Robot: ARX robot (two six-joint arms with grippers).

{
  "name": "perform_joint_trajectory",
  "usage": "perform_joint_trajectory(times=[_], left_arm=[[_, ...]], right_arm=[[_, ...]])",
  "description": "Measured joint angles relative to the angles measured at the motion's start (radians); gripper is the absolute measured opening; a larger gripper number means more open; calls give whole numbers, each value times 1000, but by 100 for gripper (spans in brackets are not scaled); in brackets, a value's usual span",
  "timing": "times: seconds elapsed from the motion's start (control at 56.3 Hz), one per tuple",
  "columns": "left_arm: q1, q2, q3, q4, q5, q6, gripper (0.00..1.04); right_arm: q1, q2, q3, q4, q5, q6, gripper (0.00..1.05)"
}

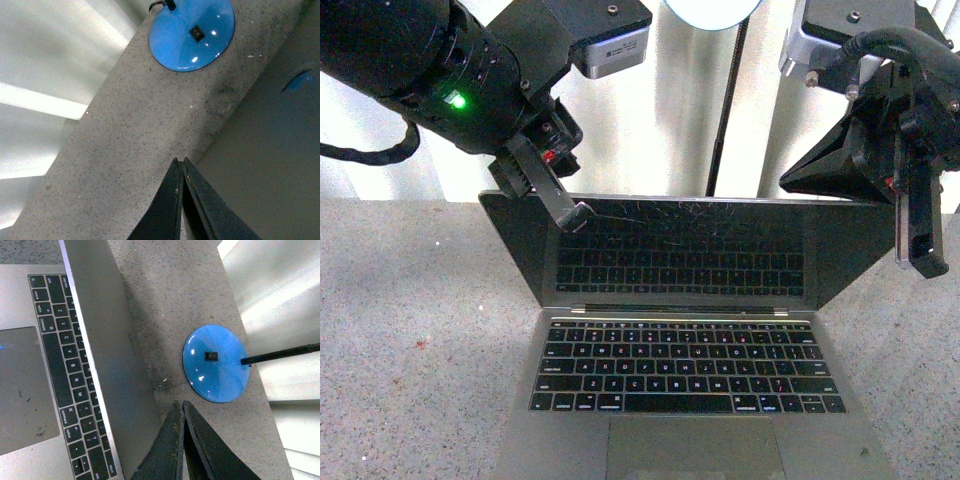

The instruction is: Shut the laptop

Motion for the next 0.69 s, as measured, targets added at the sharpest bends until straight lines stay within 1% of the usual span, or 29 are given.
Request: perform_joint_trajectory(times=[0.213,0.693], left_arm=[[-7,-44,-61,-4,0,0,4],[-49,-66,-127,6,2,-8,4]], right_arm=[[10,0,0,-32,4,-29,3],[20,0,-37,-55,9,-63,3]])
